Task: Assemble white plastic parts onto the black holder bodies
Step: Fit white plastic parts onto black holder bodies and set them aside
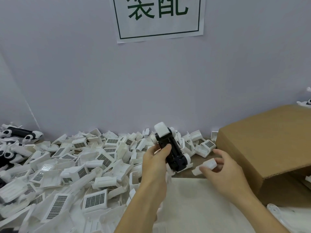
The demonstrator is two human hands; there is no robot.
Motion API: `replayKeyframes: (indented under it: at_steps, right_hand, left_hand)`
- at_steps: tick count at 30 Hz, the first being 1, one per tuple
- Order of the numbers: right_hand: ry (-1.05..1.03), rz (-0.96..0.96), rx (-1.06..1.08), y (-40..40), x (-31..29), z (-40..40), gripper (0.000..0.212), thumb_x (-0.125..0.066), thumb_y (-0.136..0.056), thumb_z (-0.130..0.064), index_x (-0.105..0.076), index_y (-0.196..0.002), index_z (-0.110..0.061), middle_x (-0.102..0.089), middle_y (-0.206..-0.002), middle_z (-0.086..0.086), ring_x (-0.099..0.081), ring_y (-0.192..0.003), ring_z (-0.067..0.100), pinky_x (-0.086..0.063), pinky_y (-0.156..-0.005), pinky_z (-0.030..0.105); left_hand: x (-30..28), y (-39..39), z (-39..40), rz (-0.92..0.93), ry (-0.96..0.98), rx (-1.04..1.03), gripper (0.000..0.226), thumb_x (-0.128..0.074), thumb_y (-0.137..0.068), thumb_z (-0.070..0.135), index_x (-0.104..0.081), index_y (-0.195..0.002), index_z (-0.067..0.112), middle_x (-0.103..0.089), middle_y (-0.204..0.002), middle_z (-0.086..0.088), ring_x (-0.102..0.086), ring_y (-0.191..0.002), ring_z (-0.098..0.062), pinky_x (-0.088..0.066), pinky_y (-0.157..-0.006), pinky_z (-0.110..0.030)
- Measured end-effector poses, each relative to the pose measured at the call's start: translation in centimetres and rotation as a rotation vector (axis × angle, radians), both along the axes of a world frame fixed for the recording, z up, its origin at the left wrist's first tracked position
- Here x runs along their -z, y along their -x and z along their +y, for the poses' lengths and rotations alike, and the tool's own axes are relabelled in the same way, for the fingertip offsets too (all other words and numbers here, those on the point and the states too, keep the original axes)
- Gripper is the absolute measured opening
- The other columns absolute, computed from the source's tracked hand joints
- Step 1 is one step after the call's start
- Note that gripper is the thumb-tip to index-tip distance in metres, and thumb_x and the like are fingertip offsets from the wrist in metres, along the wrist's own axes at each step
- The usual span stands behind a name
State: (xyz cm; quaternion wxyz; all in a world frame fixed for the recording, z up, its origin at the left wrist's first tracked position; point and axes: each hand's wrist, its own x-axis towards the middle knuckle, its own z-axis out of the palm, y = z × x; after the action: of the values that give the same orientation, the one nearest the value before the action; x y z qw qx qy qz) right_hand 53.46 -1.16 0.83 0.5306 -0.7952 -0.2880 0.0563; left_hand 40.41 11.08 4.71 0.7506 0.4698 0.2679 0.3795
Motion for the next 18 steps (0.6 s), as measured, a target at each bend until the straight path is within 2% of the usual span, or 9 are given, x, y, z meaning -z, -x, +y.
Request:
replayKeyframes:
  at_steps: [2,4,7,9,11,13,16,18]
  right_hand:
    - [-0.027,0.028,0.001,-0.1,0.0,0.0,0.067,-0.08,-0.082,-0.024,-0.05,-0.141,-0.025,-0.061,-0.106,-0.012,-0.061,-0.094,0.006,-0.049,-0.083,0.032]
    - [-0.041,0.062,-0.017,0.0,0.0,0.0,0.063,-0.075,-0.083,-0.02,-0.05,-0.141,-0.027,-0.063,-0.11,-0.003,-0.061,-0.09,0.007,-0.046,-0.076,0.028]
    - [-0.083,0.089,-0.061,0.1,0.0,-0.1,0.058,-0.069,-0.081,-0.012,-0.048,-0.131,-0.033,-0.062,-0.094,0.002,-0.06,-0.074,0.012,-0.044,-0.061,0.025]
    - [-0.132,0.085,-0.081,0.2,-0.1,-0.1,0.056,-0.067,-0.082,-0.009,-0.046,-0.128,-0.034,-0.062,-0.088,0.0,-0.059,-0.065,0.005,-0.043,-0.057,0.023]
    - [-0.201,0.075,-0.106,0.4,-0.4,-0.1,0.058,-0.067,-0.085,-0.008,-0.044,-0.132,-0.033,-0.062,-0.095,-0.001,-0.063,-0.072,0.003,-0.044,-0.062,0.021]
    - [-0.306,0.09,-0.129,0.8,-0.7,0.0,0.058,-0.069,-0.087,-0.009,-0.044,-0.134,-0.032,-0.064,-0.102,0.002,-0.067,-0.085,0.009,-0.047,-0.071,0.023]
    - [-0.459,0.113,-0.156,1.3,-1.1,0.1,0.053,-0.072,-0.089,-0.009,-0.049,-0.133,-0.027,-0.072,-0.1,0.003,-0.071,-0.092,0.009,-0.052,-0.078,0.023]
    - [-0.48,0.073,-0.152,1.7,-1.3,0.4,0.049,-0.074,-0.087,-0.013,-0.054,-0.131,-0.022,-0.075,-0.1,-0.001,-0.071,-0.095,0.007,-0.053,-0.081,0.02]
  left_hand:
    - [0.3,0.0,-0.2,0.012,-0.074,-0.01,0.017,-0.065,-0.096,0.009,-0.071,-0.112,0.005,-0.077,-0.105,-0.012,-0.073,-0.103,-0.027,-0.055,-0.097,-0.051]
    - [0.6,0.0,-0.5,0.025,-0.144,-0.005,0.016,-0.068,-0.095,0.011,-0.074,-0.109,0.01,-0.079,-0.1,-0.005,-0.075,-0.098,-0.019,-0.059,-0.092,-0.044]
    - [1.0,-0.2,-0.8,0.036,-0.204,0.012,0.018,-0.072,-0.092,0.015,-0.073,-0.11,0.016,-0.079,-0.097,0.002,-0.076,-0.091,-0.012,-0.062,-0.072,-0.028]
    - [1.2,-0.3,-1.1,0.049,-0.226,0.002,0.021,-0.073,-0.092,0.019,-0.069,-0.112,0.021,-0.079,-0.098,0.001,-0.075,-0.088,-0.011,-0.057,-0.061,-0.018]
    - [1.2,-0.4,-1.3,0.054,-0.243,0.013,0.022,-0.073,-0.092,0.02,-0.067,-0.113,0.024,-0.079,-0.099,0.0,-0.076,-0.086,-0.012,-0.055,-0.059,-0.016]
    - [1.2,-0.3,-1.5,0.053,-0.271,0.025,0.022,-0.073,-0.092,0.018,-0.068,-0.112,0.024,-0.079,-0.098,-0.001,-0.076,-0.086,-0.013,-0.056,-0.059,-0.017]
    - [1.3,-0.5,-1.7,0.065,-0.353,0.039,0.018,-0.072,-0.093,0.015,-0.073,-0.103,0.03,-0.079,-0.098,0.001,-0.075,-0.089,-0.013,-0.057,-0.063,-0.018]
    - [1.2,-0.6,-2.1,0.073,-0.402,0.073,0.015,-0.066,-0.097,0.017,-0.074,-0.102,0.028,-0.078,-0.1,-0.002,-0.074,-0.09,-0.019,-0.059,-0.064,-0.022]
